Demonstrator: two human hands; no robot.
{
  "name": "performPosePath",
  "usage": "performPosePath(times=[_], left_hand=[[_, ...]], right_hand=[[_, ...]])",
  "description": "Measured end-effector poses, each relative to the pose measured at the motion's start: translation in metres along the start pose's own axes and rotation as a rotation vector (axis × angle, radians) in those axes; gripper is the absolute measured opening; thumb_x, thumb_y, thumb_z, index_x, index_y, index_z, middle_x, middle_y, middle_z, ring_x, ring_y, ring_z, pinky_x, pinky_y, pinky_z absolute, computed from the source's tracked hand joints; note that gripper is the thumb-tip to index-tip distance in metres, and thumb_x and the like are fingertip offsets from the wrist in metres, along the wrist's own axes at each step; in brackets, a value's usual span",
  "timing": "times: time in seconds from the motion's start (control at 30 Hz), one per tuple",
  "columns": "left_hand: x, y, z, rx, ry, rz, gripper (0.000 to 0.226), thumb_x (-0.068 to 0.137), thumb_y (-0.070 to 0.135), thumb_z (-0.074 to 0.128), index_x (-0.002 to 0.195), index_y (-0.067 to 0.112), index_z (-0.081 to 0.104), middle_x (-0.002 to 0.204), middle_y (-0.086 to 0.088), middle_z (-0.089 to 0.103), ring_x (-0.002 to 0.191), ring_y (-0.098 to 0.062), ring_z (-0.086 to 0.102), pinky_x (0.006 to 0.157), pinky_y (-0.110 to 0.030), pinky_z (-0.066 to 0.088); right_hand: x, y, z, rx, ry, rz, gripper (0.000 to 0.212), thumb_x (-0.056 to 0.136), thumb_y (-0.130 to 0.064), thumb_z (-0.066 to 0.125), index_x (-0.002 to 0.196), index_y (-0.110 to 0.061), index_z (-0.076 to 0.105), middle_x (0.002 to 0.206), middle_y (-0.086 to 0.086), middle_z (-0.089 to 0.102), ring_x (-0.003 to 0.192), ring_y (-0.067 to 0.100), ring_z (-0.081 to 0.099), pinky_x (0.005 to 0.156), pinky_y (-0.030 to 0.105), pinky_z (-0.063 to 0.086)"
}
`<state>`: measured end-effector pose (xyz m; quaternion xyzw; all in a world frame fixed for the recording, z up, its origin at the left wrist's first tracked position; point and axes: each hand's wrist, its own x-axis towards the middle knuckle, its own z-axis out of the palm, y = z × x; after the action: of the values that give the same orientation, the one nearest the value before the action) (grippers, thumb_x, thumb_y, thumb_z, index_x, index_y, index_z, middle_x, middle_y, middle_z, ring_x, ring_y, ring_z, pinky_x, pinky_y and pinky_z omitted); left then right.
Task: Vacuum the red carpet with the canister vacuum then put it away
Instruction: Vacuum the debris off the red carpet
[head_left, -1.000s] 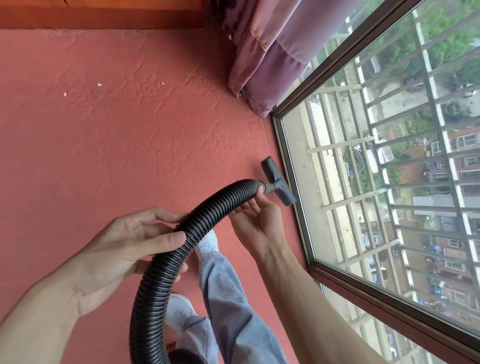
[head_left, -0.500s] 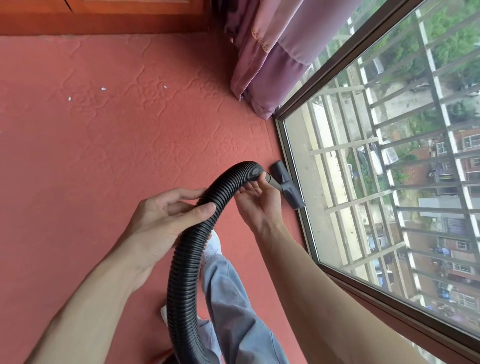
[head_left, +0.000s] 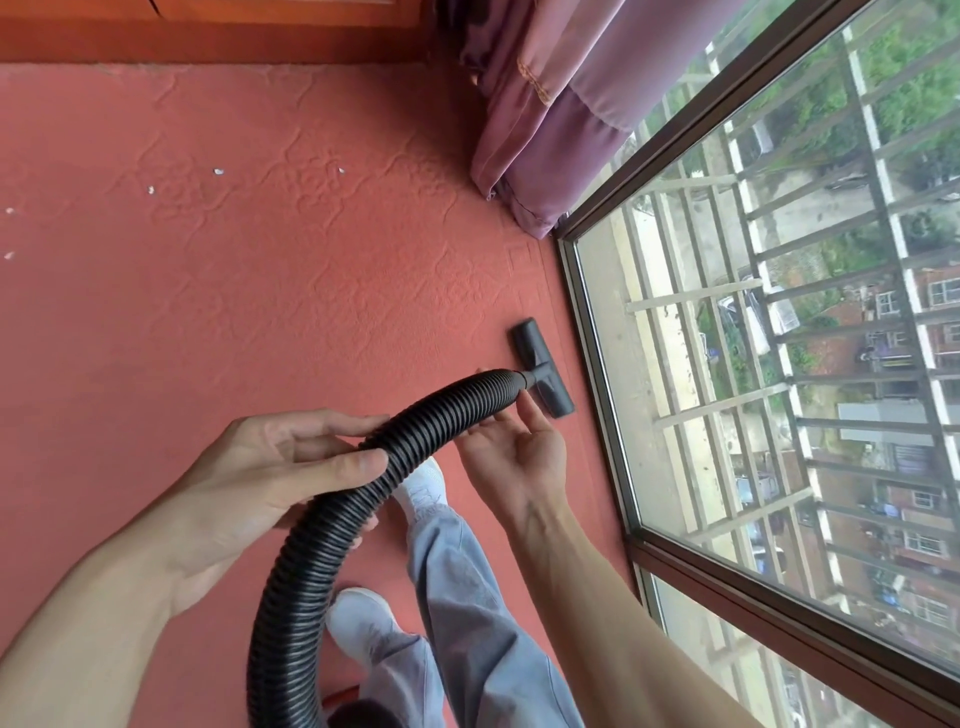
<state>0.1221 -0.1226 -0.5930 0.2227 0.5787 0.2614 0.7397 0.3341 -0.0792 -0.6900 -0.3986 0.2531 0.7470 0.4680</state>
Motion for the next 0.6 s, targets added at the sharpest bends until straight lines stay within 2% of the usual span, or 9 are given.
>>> performPosePath(times=[0.1, 0.17, 0.27, 0.33, 0.4, 0.5, 0.6], left_hand=[[0.0, -0.005, 0.001, -0.004, -0.001, -0.011, 0.056, 0.052, 0.042, 0.087, 0.104, 0.025, 0.079, 0.094, -0.018, 0.076, 0.079, -0.041, 0.074, 0.067, -0.04, 0.063], [0.0, -0.006, 0.005, -0.025, 0.01, -0.005, 0.056, 0.049, 0.042, 0.086, 0.102, 0.025, 0.079, 0.093, -0.017, 0.076, 0.079, -0.041, 0.074, 0.07, -0.044, 0.063], [-0.005, -0.008, 0.007, -0.087, 0.007, -0.014, 0.052, 0.05, 0.037, 0.088, 0.098, 0.02, 0.078, 0.091, -0.02, 0.074, 0.077, -0.043, 0.072, 0.072, -0.051, 0.061], [-0.011, -0.009, 0.002, -0.138, -0.023, -0.037, 0.053, 0.052, 0.03, 0.089, 0.1, 0.014, 0.074, 0.091, -0.024, 0.071, 0.076, -0.045, 0.07, 0.076, -0.061, 0.057], [-0.019, -0.01, -0.002, -0.179, -0.065, -0.061, 0.052, 0.054, 0.024, 0.088, 0.099, 0.009, 0.068, 0.092, -0.025, 0.069, 0.075, -0.046, 0.069, 0.08, -0.069, 0.052], [-0.022, -0.007, -0.007, -0.188, -0.069, -0.066, 0.049, 0.057, 0.026, 0.087, 0.097, 0.01, 0.064, 0.089, -0.023, 0.069, 0.076, -0.044, 0.069, 0.083, -0.063, 0.05], [-0.012, -0.006, -0.007, -0.178, 0.014, -0.046, 0.043, 0.067, 0.03, 0.088, 0.1, 0.012, 0.067, 0.089, -0.016, 0.072, 0.082, -0.039, 0.071, 0.089, -0.06, 0.049]], right_hand=[[0.003, 0.001, 0.004, -0.064, 0.069, 0.002, 0.036, 0.093, -0.03, 0.055, 0.113, 0.001, 0.055, 0.094, 0.018, 0.065, 0.09, 0.031, 0.064, 0.101, 0.042, 0.044], [0.006, -0.002, 0.01, -0.136, 0.13, -0.001, 0.036, 0.095, -0.032, 0.058, 0.109, 0.001, 0.055, 0.09, 0.017, 0.063, 0.088, 0.03, 0.063, 0.102, 0.041, 0.045], [0.008, -0.007, 0.023, -0.235, 0.17, 0.01, 0.028, 0.096, -0.027, 0.056, 0.106, -0.001, 0.054, 0.083, 0.015, 0.061, 0.079, 0.027, 0.062, 0.091, 0.038, 0.05], [0.008, -0.004, 0.03, -0.298, 0.165, 0.045, 0.024, 0.095, -0.028, 0.057, 0.1, -0.005, 0.053, 0.078, 0.012, 0.058, 0.073, 0.023, 0.059, 0.097, 0.035, 0.048], [0.008, 0.001, 0.036, -0.364, 0.148, 0.089, 0.025, 0.093, -0.027, 0.059, 0.105, -0.008, 0.049, 0.08, 0.011, 0.055, 0.073, 0.022, 0.057, 0.101, 0.034, 0.045], [0.017, 0.008, 0.052, -0.455, 0.129, 0.128, 0.026, 0.092, -0.026, 0.057, 0.107, -0.007, 0.047, 0.081, 0.012, 0.055, 0.076, 0.022, 0.057, 0.104, 0.034, 0.043], [0.031, 0.011, 0.069, -0.585, 0.158, 0.107, 0.021, 0.096, -0.024, 0.052, 0.094, -0.003, 0.049, 0.075, 0.011, 0.053, 0.074, 0.023, 0.054, 0.107, 0.036, 0.041]])
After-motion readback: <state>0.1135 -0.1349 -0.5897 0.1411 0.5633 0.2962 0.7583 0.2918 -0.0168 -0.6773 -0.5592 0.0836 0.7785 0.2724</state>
